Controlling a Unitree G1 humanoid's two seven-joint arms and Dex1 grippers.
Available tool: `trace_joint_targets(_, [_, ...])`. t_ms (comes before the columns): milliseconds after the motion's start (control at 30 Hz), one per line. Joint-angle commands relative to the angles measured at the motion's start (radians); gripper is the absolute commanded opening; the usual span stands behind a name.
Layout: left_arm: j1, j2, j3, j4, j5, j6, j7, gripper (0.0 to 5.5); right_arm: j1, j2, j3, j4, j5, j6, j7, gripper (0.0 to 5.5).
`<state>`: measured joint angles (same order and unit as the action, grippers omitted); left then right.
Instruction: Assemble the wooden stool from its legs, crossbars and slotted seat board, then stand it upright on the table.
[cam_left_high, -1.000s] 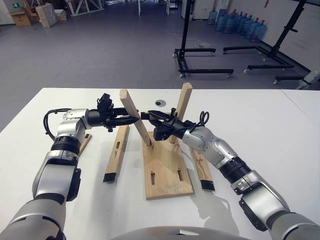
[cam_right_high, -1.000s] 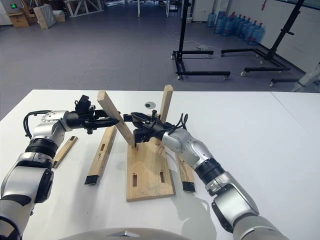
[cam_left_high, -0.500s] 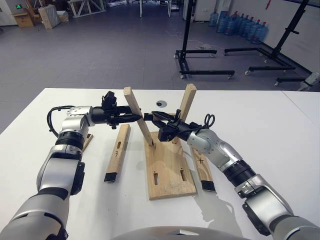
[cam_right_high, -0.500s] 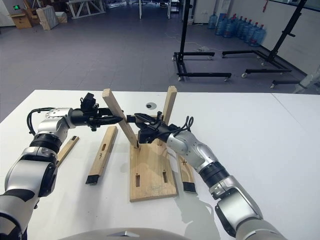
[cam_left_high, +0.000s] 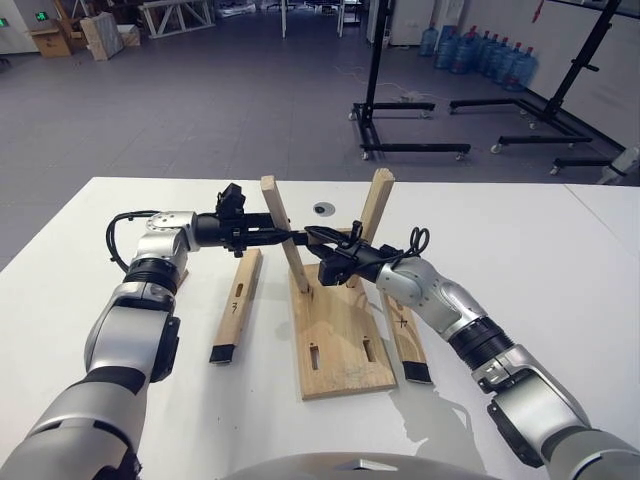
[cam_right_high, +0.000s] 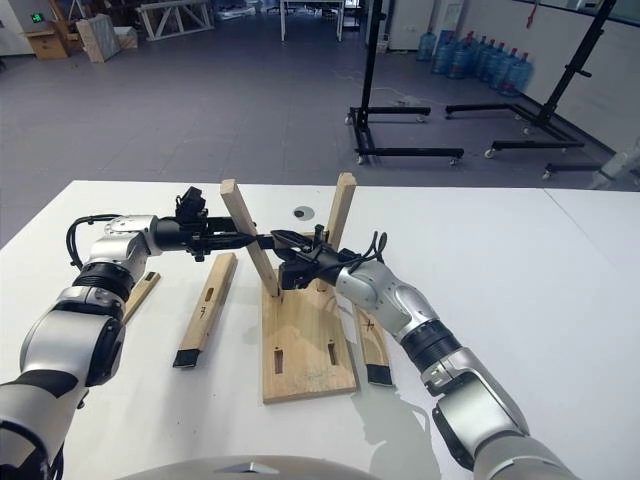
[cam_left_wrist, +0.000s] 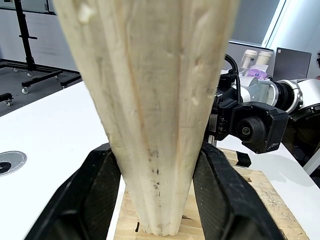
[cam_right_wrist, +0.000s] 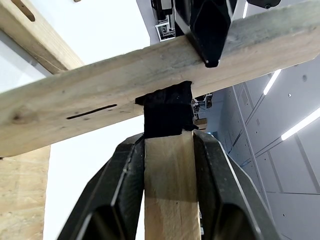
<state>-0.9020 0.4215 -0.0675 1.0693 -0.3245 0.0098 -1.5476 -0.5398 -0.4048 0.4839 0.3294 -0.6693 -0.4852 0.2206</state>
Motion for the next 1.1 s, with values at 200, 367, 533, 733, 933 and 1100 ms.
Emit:
trace_joint_targets(200, [0.033,-0.034,-0.052,0.056,0.133,-0.031,0.081,2.03,0.015,-0.092,0.134,0.11,-0.086,-0.159,0.06,1.29])
trace_joint_targets(367, [0.018,-0.038,-0.054,0.066,0.137,-0.036,0.084,2.03,-0.023,-0.106,0.183,0.161,-0.112,-0.212,0.07,1.29])
trace_joint_targets(533, [-0.004,-0.076,-0.077,0.072,0.165,-0.05,0.14,2.03,-0.051,-0.091,0.226,0.207,-0.123,-0.26,0.063,1.29])
trace_joint_targets(733, [-0.018,-0.129,-0.078,0.059,0.18,-0.079,0.197,2.03,-0.067,-0.084,0.281,0.257,-0.134,-0.335,0.036,1.3])
trace_joint_targets(933, [-0.015,-0.111,-0.08,0.053,0.181,-0.071,0.165,2.03,-0.062,-0.088,0.243,0.297,-0.077,-0.315,0.023,1.3])
trace_joint_targets(1100, [-0.042,-0.079,-0.066,0.063,0.179,-0.063,0.148,2.03,-0.042,-0.106,0.203,0.294,0.038,-0.324,0.067,2.4])
